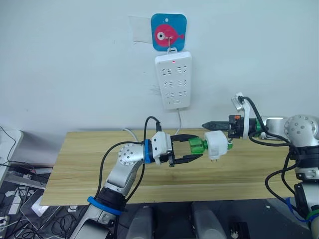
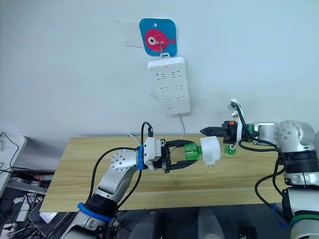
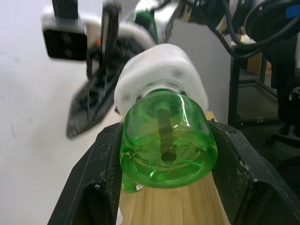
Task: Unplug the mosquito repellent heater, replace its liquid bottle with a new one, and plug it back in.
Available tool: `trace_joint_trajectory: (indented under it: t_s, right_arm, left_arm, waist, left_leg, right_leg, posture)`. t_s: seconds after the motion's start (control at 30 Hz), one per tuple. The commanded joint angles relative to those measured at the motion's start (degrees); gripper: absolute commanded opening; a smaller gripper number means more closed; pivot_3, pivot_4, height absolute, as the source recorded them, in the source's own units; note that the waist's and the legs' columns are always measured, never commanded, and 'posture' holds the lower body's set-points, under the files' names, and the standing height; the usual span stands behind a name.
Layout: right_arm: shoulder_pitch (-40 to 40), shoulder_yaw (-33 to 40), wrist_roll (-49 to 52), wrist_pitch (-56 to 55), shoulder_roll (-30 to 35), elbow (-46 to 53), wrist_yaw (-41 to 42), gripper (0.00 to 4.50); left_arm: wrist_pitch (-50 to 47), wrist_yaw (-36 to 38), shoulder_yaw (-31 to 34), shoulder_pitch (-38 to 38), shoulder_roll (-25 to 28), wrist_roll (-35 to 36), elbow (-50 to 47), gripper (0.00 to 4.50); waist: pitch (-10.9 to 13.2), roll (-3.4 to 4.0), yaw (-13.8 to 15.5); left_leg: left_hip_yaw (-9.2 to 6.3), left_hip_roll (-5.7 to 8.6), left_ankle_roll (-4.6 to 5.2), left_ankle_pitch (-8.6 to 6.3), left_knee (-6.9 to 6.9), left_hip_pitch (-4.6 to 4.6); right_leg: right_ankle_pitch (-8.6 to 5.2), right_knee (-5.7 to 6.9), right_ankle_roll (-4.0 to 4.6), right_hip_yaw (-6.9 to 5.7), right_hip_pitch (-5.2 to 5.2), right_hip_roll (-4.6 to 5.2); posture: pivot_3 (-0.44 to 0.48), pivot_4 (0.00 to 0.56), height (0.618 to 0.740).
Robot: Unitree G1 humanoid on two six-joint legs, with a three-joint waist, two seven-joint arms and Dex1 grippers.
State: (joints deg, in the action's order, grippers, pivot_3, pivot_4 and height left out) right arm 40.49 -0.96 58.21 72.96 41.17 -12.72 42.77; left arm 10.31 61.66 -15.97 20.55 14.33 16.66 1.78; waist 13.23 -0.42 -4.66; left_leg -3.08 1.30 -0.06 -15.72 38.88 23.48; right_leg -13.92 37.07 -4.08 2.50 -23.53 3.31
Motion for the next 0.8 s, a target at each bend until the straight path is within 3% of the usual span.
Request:
trace_joint_trajectory:
  t_s: [0.03,0.4,0.67,0.8]
  right_arm:
    - [-2.16,0.27,-1.70,0.23,0.71,1.42,4.45,0.04]
    - [-14.36,8.03,10.99,17.28,5.40,16.88,9.10,0.04]
    - [-10.27,10.71,30.55,19.54,8.55,15.06,1.79,0.04]
    - [-4.44,9.24,38.61,16.81,8.31,11.11,-6.66,0.04]
  left_arm:
    - [0.08,-0.98,0.48,-0.50,-0.13,1.00,-3.50,2.25]
    - [-1.07,-3.76,1.91,0.06,0.24,0.83,-2.12,2.25]
    - [-0.36,-2.90,1.01,0.74,0.75,0.07,-0.59,2.25]
    - [-0.09,-1.94,0.29,1.19,0.57,0.08,0.40,2.25]
  waist:
    - [0.00,0.00,0.01]
    - [0.01,0.00,0.11]
    - [0.01,0.01,-0.07]
    - [0.02,-0.01,-0.28]
  left_leg:
    - [-0.02,0.00,0.00,0.00,0.00,0.00]
    - [-0.03,0.00,0.00,0.00,0.01,-0.02]
    - [-0.02,0.00,0.00,0.00,0.02,-0.03]
    - [0.02,-0.01,0.00,0.00,0.02,-0.04]
  right_leg:
    - [0.00,0.00,0.00,0.00,0.00,0.00]
    - [0.00,0.04,0.00,0.00,0.02,0.00]
    - [0.00,0.04,0.00,-0.01,0.04,-0.01]
    - [0.00,0.03,0.00,0.02,0.05,-0.02]
  posture:
    - [-0.120,0.218,0.740]
    - [-0.125,0.226,0.740]
    - [-0.150,0.223,0.740]
    - [-0.176,0.220,0.740]
